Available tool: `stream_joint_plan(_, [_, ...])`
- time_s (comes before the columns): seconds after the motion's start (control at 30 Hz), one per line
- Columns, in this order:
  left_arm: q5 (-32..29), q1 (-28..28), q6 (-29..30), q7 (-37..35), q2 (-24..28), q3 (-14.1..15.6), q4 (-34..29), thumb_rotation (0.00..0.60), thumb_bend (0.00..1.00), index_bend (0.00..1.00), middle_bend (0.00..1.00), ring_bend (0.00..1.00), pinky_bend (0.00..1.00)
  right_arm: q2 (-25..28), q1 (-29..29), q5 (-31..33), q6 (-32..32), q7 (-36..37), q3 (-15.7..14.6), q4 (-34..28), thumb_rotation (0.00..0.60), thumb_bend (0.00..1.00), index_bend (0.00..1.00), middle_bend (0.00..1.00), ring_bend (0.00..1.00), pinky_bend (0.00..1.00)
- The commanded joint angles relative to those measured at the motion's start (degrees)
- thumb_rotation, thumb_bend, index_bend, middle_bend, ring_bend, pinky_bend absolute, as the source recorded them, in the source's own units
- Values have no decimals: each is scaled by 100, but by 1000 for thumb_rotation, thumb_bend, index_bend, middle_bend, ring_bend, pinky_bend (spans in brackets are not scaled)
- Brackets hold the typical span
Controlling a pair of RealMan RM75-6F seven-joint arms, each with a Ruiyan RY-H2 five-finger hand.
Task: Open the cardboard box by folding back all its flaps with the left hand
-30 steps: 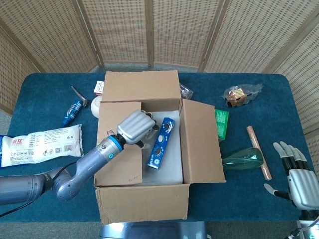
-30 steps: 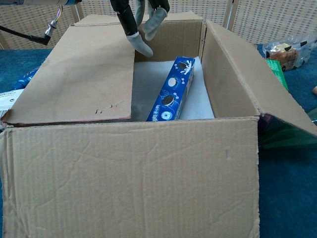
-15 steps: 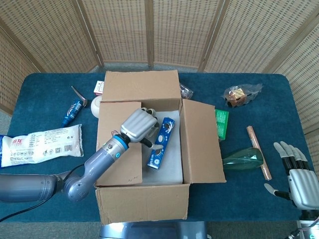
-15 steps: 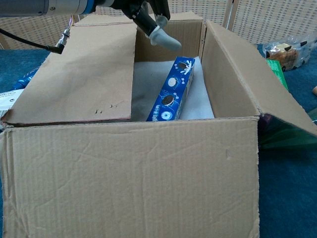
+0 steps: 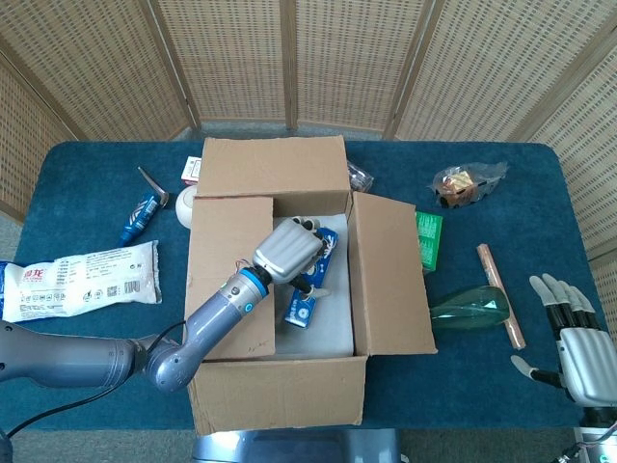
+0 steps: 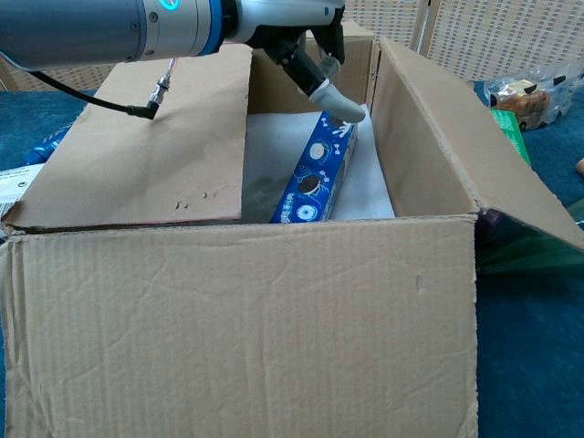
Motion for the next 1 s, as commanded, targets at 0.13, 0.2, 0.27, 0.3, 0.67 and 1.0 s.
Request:
stream_joint_plan(0.13, [6,-53,22,230,-56,159,47,304,0,760,454,225,308,20,1,-5,-6,41,-3,2,600,88,0,0,0,0])
stream_joint_plan(0.2, [2,-57,36,277,-75,192,58,305,0,759,430,208,297,23,-2,-17,2,44,-5,-3,600,89,0,0,0,0])
stream_joint_plan(0.27, [-12,-59,46,315,-90,219,60,308,0,758,406,191,284,26,-5,-25,6,49,-9,-8,600,89,0,0,0,0])
stream_joint_plan(0.3, [-25,-61,47,339,-95,236,57,307,0,758,401,187,281,28,-6,-28,6,52,-10,-10,600,88,0,0,0,0])
stream_joint_plan(0.67, [-28,-56,103,457,-87,316,39,304,0,726,332,146,264,29,-1,-6,-5,47,-3,-10,600,88,0,0,0,0])
stream_joint_plan(1.0, [-412,-187,-56,779,65,461,-63,303,0,736,330,129,246,36,6,10,-18,71,3,-4,600,88,0,0,0,0])
